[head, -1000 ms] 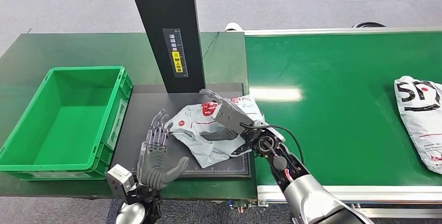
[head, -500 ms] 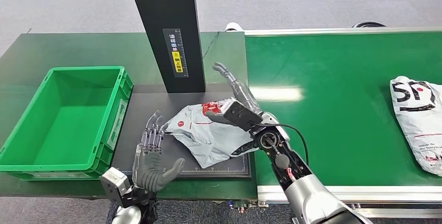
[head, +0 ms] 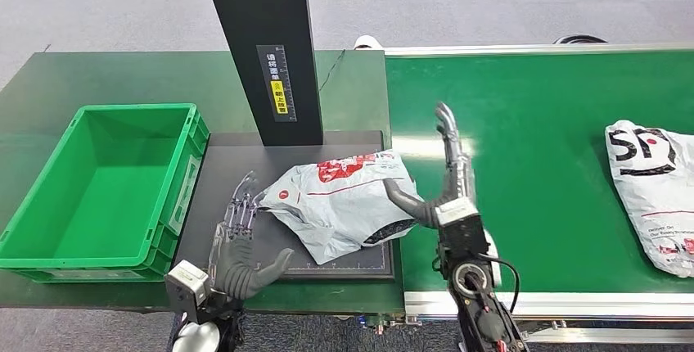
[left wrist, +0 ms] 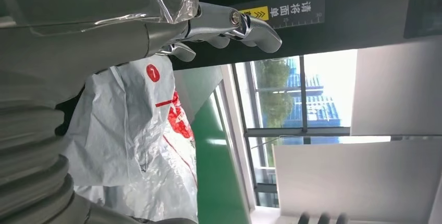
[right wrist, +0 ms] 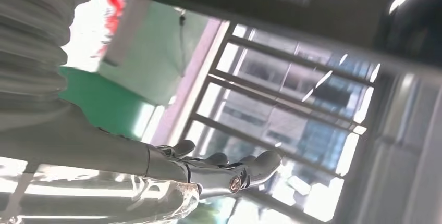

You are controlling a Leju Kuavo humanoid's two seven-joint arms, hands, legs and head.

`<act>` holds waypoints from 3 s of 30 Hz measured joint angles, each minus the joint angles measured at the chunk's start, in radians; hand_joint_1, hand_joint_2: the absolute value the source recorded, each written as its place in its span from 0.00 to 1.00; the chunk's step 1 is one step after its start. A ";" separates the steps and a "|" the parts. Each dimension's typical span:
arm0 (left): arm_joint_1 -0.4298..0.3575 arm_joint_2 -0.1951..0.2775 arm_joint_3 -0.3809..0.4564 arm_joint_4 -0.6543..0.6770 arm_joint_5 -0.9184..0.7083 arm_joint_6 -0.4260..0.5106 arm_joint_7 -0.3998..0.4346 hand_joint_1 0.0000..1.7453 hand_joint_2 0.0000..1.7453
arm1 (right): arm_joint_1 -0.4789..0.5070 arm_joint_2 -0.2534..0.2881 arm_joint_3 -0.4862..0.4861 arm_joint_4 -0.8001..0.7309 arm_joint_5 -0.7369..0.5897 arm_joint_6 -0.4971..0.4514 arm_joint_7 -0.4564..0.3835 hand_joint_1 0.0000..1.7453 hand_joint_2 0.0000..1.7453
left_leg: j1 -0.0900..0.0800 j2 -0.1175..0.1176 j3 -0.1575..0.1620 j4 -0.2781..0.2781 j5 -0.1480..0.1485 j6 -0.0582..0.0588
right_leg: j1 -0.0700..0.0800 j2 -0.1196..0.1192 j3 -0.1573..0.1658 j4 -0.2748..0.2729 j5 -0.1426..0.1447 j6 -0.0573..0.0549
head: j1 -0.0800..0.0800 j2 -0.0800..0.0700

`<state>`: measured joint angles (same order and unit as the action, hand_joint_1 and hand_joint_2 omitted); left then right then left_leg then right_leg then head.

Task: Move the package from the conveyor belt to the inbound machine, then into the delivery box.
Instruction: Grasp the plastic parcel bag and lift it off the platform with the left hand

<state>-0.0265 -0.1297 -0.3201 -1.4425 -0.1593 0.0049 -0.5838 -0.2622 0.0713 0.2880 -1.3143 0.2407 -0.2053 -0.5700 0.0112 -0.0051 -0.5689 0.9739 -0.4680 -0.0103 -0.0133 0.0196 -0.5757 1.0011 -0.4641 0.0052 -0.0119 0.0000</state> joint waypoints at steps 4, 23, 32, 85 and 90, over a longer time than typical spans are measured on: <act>-0.041 -0.001 0.010 0.026 -0.024 -0.021 0.016 0.00 1.00 | 0.091 -0.004 -0.081 -0.060 -0.058 0.033 0.007 0.00 1.00 | 0.000 0.000 0.000 0.000 0.000 0.000 | 0.000 0.000 0.000 0.000 0.000 0.000 | 0.000 0.000; -0.320 -0.019 -0.124 0.322 -0.741 0.165 0.345 0.00 1.00 | 0.188 0.032 -0.216 -0.099 -0.057 0.119 0.055 0.00 1.00 | 0.000 0.000 0.000 0.000 0.000 0.000 | 0.000 -0.001 0.000 0.000 0.000 0.000 | 0.000 0.000; -0.398 -0.036 -0.185 0.517 -0.961 0.015 0.523 0.00 1.00 | 0.189 0.053 -0.222 -0.082 -0.007 0.118 0.074 0.00 1.00 | 0.000 -0.001 0.000 0.000 0.000 0.000 | 0.000 -0.001 0.000 0.000 0.000 0.000 | 0.000 0.000; -0.251 -0.035 0.063 0.111 -0.917 0.678 0.034 1.00 1.00 | 0.254 0.072 -0.282 -0.114 -0.054 0.116 0.082 0.00 1.00 | -0.002 -0.010 -0.002 0.001 0.001 0.002 | -0.003 -0.012 0.003 0.000 -0.005 0.003 | 0.000 0.000; -0.241 -0.059 0.209 0.037 -0.954 0.678 -0.035 1.00 1.00 | 0.276 0.068 -0.285 -0.120 -0.059 0.102 0.076 0.00 1.00 | -0.002 -0.009 -0.002 0.001 0.001 0.002 | -0.002 -0.011 0.002 0.000 -0.005 0.003 | 0.000 0.000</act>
<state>-0.2674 -0.1888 -0.1108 -1.4054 -1.1133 0.6825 -0.6190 0.0142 0.1391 0.0034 -1.4344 0.1812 -0.1031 -0.4937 0.0091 -0.0144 -0.5707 0.9745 -0.4674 -0.0080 -0.0157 0.0084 -0.5734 1.0011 -0.4686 0.0086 -0.0121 0.0000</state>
